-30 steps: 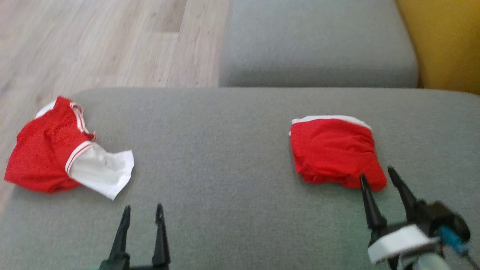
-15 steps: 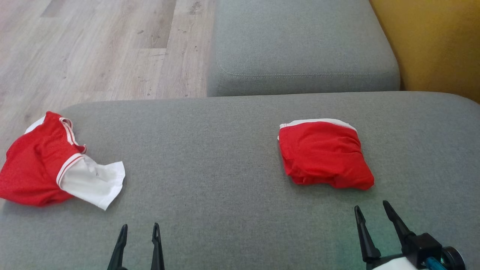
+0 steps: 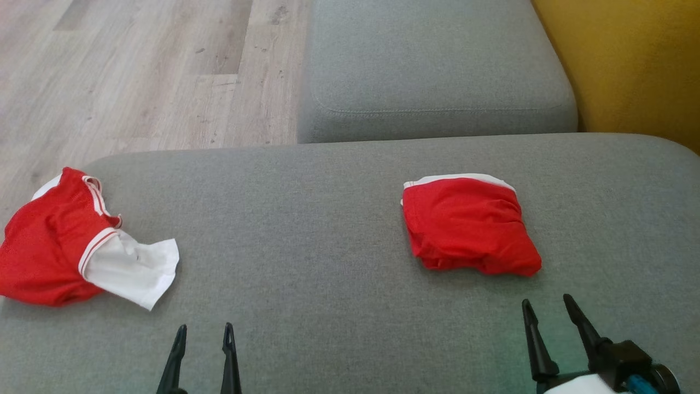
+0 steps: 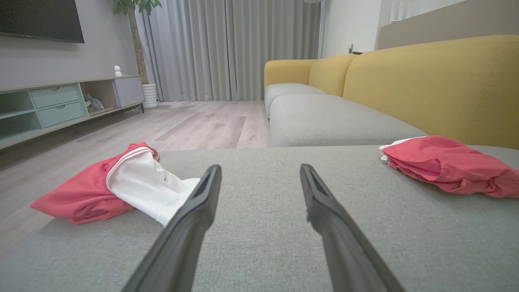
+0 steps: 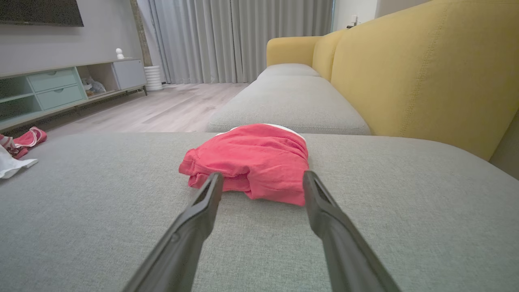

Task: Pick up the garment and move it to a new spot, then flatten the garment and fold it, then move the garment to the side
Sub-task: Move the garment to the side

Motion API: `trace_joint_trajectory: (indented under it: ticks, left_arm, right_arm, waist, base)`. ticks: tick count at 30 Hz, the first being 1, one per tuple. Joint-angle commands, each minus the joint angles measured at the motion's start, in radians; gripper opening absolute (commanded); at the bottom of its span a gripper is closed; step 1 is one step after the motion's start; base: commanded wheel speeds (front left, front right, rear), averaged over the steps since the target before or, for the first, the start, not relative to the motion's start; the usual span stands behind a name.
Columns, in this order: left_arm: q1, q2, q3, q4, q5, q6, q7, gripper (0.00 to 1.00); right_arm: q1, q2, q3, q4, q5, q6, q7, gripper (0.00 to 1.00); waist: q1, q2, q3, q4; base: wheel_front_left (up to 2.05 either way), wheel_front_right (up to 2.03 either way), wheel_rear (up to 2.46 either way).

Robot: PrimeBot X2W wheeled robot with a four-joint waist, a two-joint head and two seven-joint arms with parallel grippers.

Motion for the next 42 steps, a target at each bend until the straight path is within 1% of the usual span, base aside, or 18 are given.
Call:
trace_joint_trajectory:
  ticks: [1,8,18,23,27,30,33,34,36,38,42]
  left_arm:
    - [-0.055,-0.002,0.022,-0.038,0.005,0.003,-0.005,1.0]
    - [-0.053,-0.002,0.016,-0.046,0.001,0.005,-0.005,1.0]
    - [-0.055,-0.002,0.012,-0.05,0.001,-0.001,-0.005,1.0]
    - [-0.066,-0.002,0.0,-0.059,0.001,-0.002,-0.005,1.0]
    - [-0.085,-0.002,-0.012,-0.074,0.0,-0.002,-0.005,1.0]
    - [-0.114,-0.002,-0.028,-0.091,0.009,0.0,-0.005,1.0]
    - [-0.151,-0.002,-0.042,-0.116,0.01,0.007,-0.005,1.0]
    - [-0.178,-0.002,-0.05,-0.121,0.007,0.013,-0.005,1.0]
    - [-0.202,-0.002,-0.059,-0.117,0.002,0.016,-0.005,1.0]
    - [-0.226,-0.002,-0.072,-0.113,-0.003,0.02,-0.005,1.0]
    - [-0.268,-0.002,-0.097,-0.099,-0.016,0.025,-0.005,1.0]
  right_arm:
    - [-0.054,-0.006,0.019,-0.029,0.008,-0.001,-0.012,1.0]
    - [-0.056,-0.005,0.022,-0.026,0.074,-0.001,-0.012,1.0]
    - [-0.052,-0.005,0.038,-0.024,0.093,-0.001,-0.012,1.0]
    - [-0.063,-0.005,0.041,-0.025,0.093,-0.001,-0.012,1.0]
    - [-0.104,-0.006,0.052,-0.011,0.072,-0.001,-0.012,1.0]
    - [-0.168,-0.025,0.057,0.023,0.063,-0.001,-0.012,1.0]
    - [-0.256,-0.04,0.04,0.068,0.085,-0.001,-0.012,1.0]
    - [-0.322,-0.057,0.031,0.109,0.102,-0.001,-0.012,1.0]
    - [-0.388,-0.077,0.011,0.175,0.113,-0.001,-0.009,1.0]
    - [-0.455,-0.095,-0.009,0.241,0.118,-0.001,0.02,1.0]
    - [-0.561,-0.13,-0.038,0.361,0.145,-0.001,0.128,1.0]
  waist:
    - [0.0,-0.0001,0.0,-0.001]
    - [0.0,-0.0001,-0.001,-0.013]
    - [0.0,-0.0001,0.002,-0.018]
    - [0.0,-0.0001,0.028,-0.013]
    - [0.0,-0.0001,0.08,-0.006]
    - [0.0,-0.0001,0.13,0.003]
    - [0.0,-0.0001,0.192,0.014]
    - [0.0,-0.0001,0.224,0.021]
    - [0.0,-0.0001,0.251,0.031]
    - [0.0,-0.0001,0.271,0.041]
    - [0.0,-0.0001,0.299,0.066]
  base:
    - [0.0,0.0,0.0]
    - [0.0,0.0,0.0]
    - [0.0,0.0,0.0]
    - [0.0,0.0,0.0]
    - [0.0,0.0,0.0]
    - [0.0,0.0,0.0]
    - [0.0,0.0,0.0]
    - [0.0,0.0,0.0]
    - [0.0,0.0,0.0]
    - [0.0,0.0,0.0]
    - [0.0,0.0,0.0]
